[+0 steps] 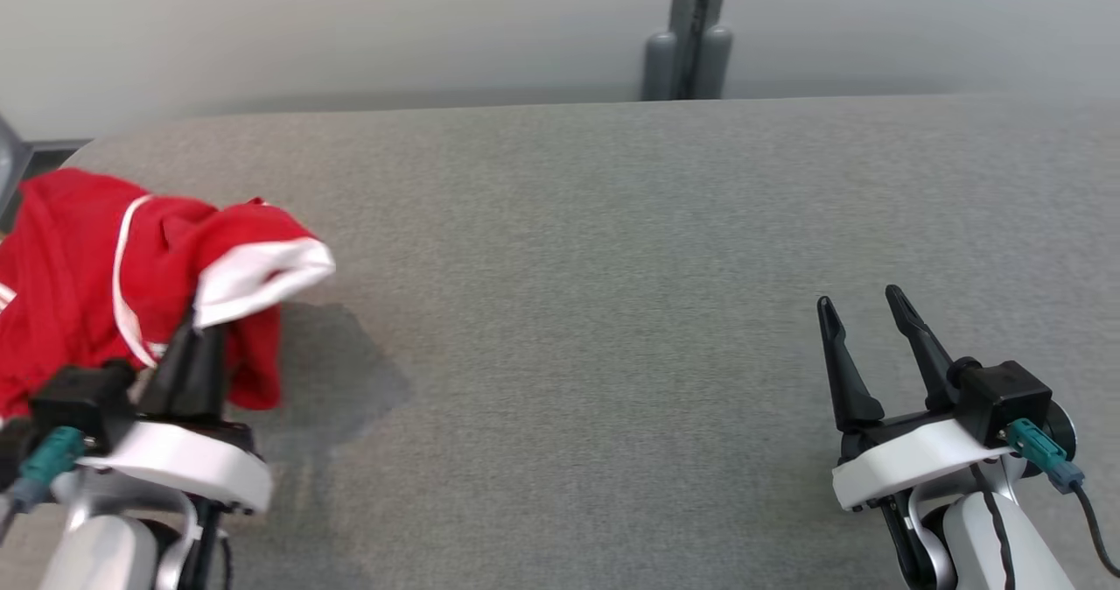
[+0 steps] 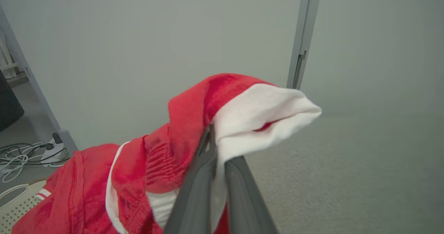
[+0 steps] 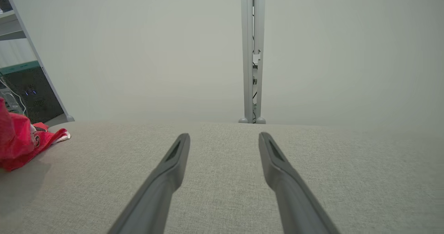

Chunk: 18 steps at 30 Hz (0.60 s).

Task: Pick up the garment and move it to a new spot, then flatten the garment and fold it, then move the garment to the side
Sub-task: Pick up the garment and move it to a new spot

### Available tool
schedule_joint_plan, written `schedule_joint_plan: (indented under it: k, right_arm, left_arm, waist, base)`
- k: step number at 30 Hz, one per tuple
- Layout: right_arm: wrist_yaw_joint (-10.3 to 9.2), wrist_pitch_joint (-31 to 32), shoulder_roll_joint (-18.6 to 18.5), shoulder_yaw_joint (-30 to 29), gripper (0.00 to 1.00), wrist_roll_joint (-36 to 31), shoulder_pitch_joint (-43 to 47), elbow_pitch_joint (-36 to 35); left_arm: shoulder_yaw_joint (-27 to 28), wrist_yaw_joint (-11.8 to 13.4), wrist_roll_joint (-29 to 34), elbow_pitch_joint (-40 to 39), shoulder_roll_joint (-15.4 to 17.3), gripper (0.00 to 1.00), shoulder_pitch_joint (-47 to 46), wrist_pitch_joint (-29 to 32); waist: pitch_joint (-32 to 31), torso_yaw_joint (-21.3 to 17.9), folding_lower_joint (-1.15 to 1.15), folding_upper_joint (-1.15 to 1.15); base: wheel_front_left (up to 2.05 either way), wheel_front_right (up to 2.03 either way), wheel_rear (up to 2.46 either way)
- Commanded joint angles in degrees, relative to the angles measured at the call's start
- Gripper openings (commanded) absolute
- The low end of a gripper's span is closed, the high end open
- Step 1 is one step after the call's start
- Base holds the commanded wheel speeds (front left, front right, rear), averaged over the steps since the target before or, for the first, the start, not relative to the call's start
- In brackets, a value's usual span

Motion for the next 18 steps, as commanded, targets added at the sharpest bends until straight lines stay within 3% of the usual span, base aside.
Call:
schedule_joint_plan:
  k: [1,7,18]
  right_arm:
    - [0.01,-0.29,-0.27,0.20,1.00,0.43,-0.13,-0.02]
    - [0.01,-0.28,-0.26,0.10,1.00,1.41,-1.55,-0.52]
    - [0.01,-0.29,-0.25,-0.75,1.00,2.92,-3.37,-2.33]
  left_arm:
    - [-1.08,0.01,0.46,-2.06,-0.40,0.00,0.52,0.80]
    - [-6.61,-1.96,1.29,-4.58,-2.87,0.00,-2.36,2.93]
    - [-15.50,-5.81,3.70,-0.93,-7.71,0.00,-13.06,3.87]
  waist:
    - [-0.40,-2.07,0.00,0.00]
    - [1.53,-6.08,0.00,0.00]
    - [7.23,-13.28,0.00,0.00]
  base:
    - [0.00,0.00,0.00]
    - [0.00,0.00,0.00]
    - [0.00,0.00,0.00]
